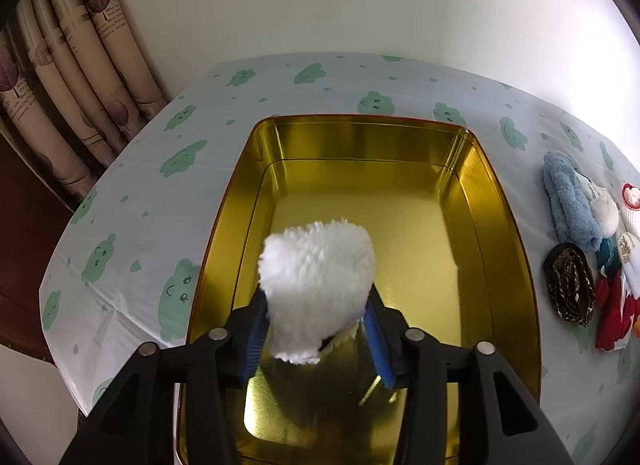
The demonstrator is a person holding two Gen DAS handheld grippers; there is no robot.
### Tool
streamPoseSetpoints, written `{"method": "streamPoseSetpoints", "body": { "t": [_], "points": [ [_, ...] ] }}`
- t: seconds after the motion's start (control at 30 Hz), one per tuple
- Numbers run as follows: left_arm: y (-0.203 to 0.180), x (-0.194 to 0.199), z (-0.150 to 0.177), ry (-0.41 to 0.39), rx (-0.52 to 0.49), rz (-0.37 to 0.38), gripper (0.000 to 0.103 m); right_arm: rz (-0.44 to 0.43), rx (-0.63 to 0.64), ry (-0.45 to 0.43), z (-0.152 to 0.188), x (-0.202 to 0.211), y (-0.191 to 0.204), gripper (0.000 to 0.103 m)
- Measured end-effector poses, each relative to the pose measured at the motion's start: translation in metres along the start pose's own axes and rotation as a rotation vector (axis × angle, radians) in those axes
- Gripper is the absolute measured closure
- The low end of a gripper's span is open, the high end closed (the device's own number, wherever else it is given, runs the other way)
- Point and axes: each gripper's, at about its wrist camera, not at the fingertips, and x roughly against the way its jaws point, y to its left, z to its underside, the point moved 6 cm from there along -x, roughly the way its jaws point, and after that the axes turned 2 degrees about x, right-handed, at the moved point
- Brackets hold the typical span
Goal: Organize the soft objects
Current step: 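Carry the white plush into the tin box and open the left gripper, then carry the white wipe packet into the tin box and open the right gripper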
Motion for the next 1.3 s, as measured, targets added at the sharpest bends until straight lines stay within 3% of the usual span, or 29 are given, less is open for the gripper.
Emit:
{"method": "streamPoseSetpoints", "body": {
  "t": [0.33, 0.83, 1.3],
  "points": [
    [-0.001, 0.024, -0.003, -0.071, -0.017, -0.012, 0.05, -0.001, -0.001, 0.001, 0.0, 0.0, 0.0, 0.09],
    [-0.011, 0.075, 0.027, -0.231, -0.026, -0.015, 0.05, 0.027, 0.007, -0.021, -0.002, 0.008, 0.001, 0.092],
    [0.02, 0.083, 0.035, -0.308, 0.089, -0.024, 0.05, 0.047, -0.01, -0.04, -0.025, 0.044, 0.013, 0.092]
  ]
}}
